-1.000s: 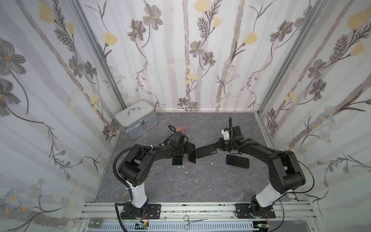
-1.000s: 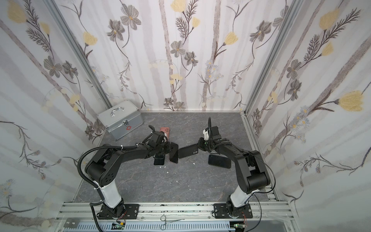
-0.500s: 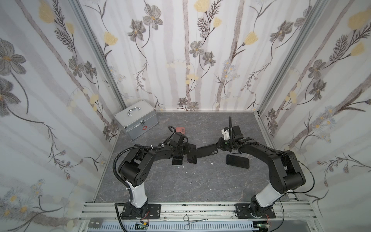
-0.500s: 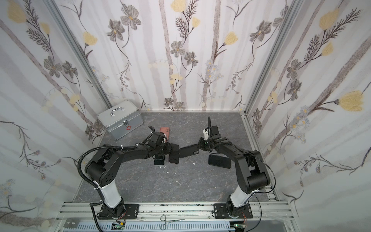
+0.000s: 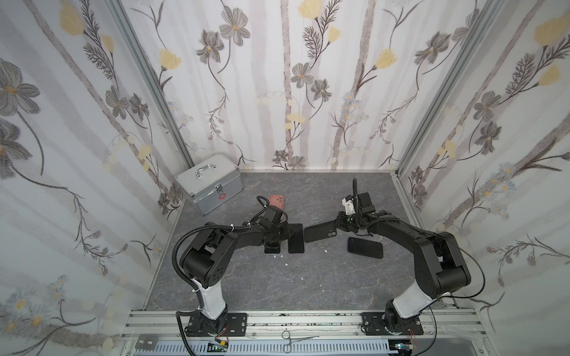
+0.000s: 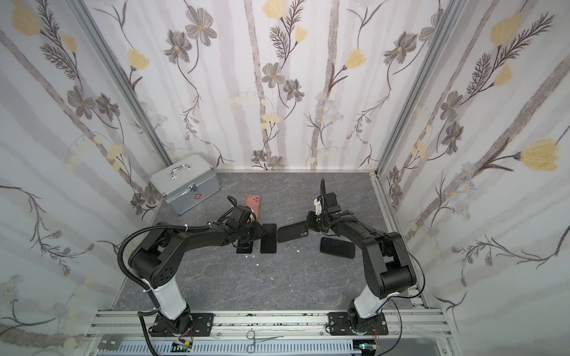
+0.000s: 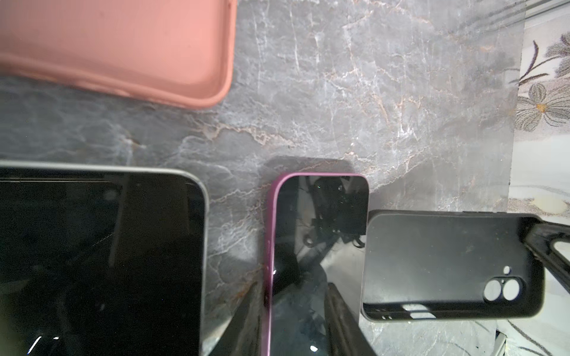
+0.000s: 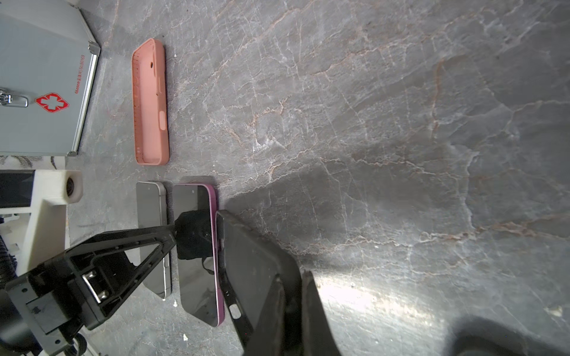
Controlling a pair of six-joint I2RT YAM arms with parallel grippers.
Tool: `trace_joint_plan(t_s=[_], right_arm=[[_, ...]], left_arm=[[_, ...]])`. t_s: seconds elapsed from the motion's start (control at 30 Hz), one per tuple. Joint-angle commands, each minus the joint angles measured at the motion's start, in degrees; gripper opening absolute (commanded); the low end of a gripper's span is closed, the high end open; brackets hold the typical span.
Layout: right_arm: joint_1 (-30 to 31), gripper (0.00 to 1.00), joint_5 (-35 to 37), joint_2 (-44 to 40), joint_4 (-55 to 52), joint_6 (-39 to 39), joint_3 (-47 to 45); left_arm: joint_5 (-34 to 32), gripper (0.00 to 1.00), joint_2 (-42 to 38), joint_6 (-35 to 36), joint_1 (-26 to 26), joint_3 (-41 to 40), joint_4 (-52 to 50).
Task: Take the phone out of the phone case
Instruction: Place the phone at the center of the table, then place the phone case at the top-center of the table.
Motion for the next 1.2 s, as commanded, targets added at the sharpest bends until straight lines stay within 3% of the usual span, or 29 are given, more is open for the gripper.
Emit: trace_joint_plan(t_s=[0.0,0.23,0.37,0.5,0.6,0.8,1.0,1.17], right_arm=[[0.1,0.0,0.8,-0.7,0.8,-0.9,0.0],[0.0,0.0,1.9,-2.5,-0.4,-1.2,0.3],[0.0,0.0,3.9,-8.6,-1.1,-1.7,-0.8],[0.1,0.0,5.5,-17.3,-3.0,-4.6,-2.2],[0.5,0.0,6.1,-22.0,-6.9,-7.7,-1.6],[1.9,0.0,-0.3,-27.8,-14.6,-14.3,1.9],[4.9,0.0,-9.6,-29.0,-22.4,-18.1,6.2],[6.8,0.0,-13.4,-29.0,-26.1,-19.0,8.4]], left_arm=[[-0.6,0.35,-0.7,0.0,0.0,0.0,0.3],[0.6,0.39,-3.2,2.2,-0.5,2.2,-1.7],[-0.9,0.42,-7.4,5.2,-1.9,4.1,-4.0],[-4.6,0.59,-13.7,13.6,-4.8,5.1,-5.4],[-6.4,0.66,-18.6,20.3,-7.2,6.0,-6.8],[-12.5,0.67,-27.2,32.3,-12.1,6.7,-8.5],[-9.7,0.65,-34.7,41.8,-15.4,6.9,-11.3],[-9.1,0.63,-36.3,46.5,-18.1,8.5,-17.2]])
